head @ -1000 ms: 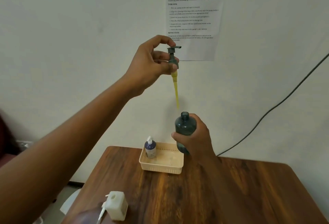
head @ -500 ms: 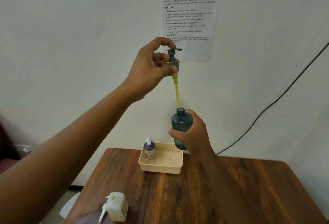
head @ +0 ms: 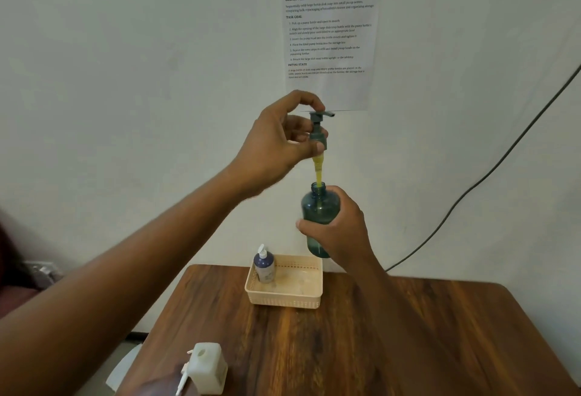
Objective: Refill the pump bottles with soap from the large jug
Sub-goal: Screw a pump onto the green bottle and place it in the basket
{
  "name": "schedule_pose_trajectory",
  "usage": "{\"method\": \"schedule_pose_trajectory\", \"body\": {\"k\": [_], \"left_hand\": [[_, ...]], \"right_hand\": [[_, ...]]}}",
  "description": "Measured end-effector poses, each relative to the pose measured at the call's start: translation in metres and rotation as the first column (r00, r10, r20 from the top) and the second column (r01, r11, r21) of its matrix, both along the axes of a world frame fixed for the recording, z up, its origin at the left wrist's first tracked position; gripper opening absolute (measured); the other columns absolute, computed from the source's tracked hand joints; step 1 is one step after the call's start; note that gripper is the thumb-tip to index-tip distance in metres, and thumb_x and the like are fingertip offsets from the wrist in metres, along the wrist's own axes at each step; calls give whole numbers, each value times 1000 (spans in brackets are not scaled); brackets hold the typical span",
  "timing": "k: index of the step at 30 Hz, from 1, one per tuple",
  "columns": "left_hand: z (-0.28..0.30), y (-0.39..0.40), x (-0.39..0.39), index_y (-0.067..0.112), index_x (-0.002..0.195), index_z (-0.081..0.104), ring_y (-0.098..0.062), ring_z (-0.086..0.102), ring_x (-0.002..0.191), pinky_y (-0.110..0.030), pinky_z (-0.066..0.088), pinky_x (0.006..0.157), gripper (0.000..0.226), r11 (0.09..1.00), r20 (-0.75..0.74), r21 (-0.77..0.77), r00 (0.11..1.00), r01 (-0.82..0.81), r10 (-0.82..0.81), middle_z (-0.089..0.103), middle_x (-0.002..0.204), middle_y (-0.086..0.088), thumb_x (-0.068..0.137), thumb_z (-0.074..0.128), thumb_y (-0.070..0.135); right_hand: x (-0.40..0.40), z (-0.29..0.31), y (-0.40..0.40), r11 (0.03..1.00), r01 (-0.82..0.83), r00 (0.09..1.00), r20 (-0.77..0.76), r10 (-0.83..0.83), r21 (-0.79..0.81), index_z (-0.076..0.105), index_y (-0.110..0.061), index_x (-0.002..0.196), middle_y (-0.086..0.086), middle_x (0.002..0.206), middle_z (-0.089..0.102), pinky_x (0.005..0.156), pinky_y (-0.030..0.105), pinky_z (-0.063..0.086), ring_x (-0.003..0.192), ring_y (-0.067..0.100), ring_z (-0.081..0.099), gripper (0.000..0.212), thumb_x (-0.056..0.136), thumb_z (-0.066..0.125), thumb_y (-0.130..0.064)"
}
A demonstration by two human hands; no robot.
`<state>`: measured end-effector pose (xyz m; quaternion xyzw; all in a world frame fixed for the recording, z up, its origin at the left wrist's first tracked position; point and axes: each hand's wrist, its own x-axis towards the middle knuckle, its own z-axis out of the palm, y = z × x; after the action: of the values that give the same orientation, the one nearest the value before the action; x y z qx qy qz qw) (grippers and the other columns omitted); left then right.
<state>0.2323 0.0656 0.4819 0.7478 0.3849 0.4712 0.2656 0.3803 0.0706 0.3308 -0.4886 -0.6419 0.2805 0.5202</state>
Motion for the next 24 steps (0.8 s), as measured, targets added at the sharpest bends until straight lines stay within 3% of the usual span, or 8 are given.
{"method": "schedule_pose_trajectory", "body": {"k": [4, 13, 18, 22, 24], "left_hand": [[-27, -4, 7, 25, 124, 59, -18, 76, 97, -35, 63, 93, 47, 1000, -68, -4, 997, -27, 27, 78, 103, 0, 87, 79, 3], [-53, -3, 13, 30, 126, 58, -14, 74, 104, -23, 52, 103, 49, 993, -83, 36, 990, -110, 113, 78, 110, 3, 87, 83, 13], [-61, -1, 16, 31, 127, 57, -12, 73, 108, -11, 48, 94, 53, 990, -68, 14, 987, -142, 143, 77, 114, 3, 86, 84, 11], [-57, 4, 14, 33, 135, 55, -12, 71, 110, -21, 50, 99, 62, 993, -106, 1, 987, -118, 117, 75, 119, 4, 85, 85, 11], [-54, 6, 15, 34, 140, 52, -12, 69, 108, -19, 51, 96, 69, 993, -97, 0, 988, -121, 121, 70, 120, 6, 83, 88, 19]], "right_hand": [[2, 10, 2, 1000, 31, 999, 11, -31, 5, 45, -42, 117, -35, 100, 50, 70, 6, 35, 89, 0, 58, 59, 72, 81, -42], [3, 11, 3, 998, 62, 998, 28, -63, 26, 45, -41, 114, -36, 96, 52, 59, -3, 38, 84, -4, 59, 57, 71, 84, -40], [1, 8, 4, 997, 71, 997, 26, -71, 19, 45, -39, 115, -33, 98, 52, 68, 2, 35, 87, -2, 58, 58, 73, 85, -38], [2, 8, 5, 996, 85, 996, 17, -85, 25, 46, -39, 116, -33, 98, 53, 67, 2, 37, 88, -1, 59, 58, 73, 84, -38], [3, 11, 6, 995, 91, 996, 6, -92, 36, 47, -40, 117, -34, 99, 53, 65, 1, 39, 88, -2, 59, 58, 72, 84, -39]]}}
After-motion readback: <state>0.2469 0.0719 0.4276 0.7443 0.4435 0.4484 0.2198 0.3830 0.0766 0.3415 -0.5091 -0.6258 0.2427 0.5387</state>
